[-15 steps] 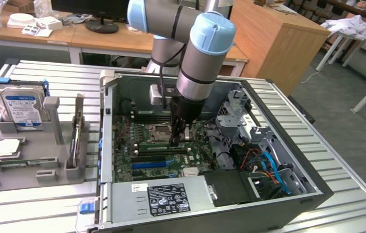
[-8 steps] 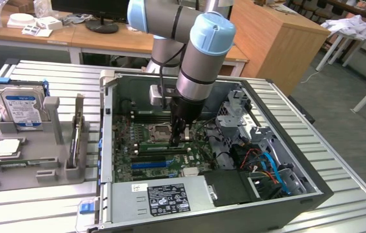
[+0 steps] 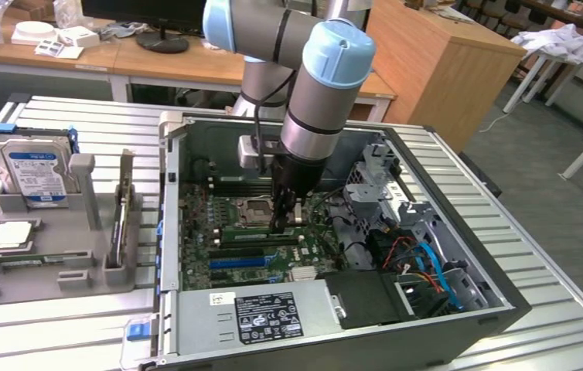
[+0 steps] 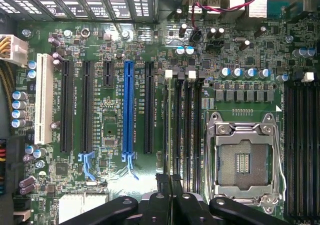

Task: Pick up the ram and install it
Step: 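Insert the ram into the slot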

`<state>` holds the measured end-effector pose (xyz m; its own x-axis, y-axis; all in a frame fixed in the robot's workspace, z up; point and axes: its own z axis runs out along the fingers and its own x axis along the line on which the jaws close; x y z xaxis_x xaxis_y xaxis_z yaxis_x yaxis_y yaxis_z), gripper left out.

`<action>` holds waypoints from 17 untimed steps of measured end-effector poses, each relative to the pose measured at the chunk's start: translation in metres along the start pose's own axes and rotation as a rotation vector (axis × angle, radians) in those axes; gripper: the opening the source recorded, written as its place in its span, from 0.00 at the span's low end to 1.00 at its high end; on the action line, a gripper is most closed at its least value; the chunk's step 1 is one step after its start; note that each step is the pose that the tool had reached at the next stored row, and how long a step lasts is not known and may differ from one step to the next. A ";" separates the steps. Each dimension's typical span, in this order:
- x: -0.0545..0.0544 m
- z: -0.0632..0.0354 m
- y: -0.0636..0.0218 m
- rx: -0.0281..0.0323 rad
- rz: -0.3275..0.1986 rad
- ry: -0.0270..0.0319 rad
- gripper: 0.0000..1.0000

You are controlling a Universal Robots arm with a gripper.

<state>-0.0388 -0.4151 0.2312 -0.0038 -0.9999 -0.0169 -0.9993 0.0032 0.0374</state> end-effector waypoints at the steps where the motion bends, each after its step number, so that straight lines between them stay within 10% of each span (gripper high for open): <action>1: 0.000 0.0000 0.0000 0.0000 0.000 0.0000 0.12; 17: 0.000 0.0027 -0.0001 0.0000 0.000 0.0000 0.13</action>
<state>-0.0388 -0.4151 0.2285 -0.0037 -0.9999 -0.0169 -0.9993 0.0031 0.0374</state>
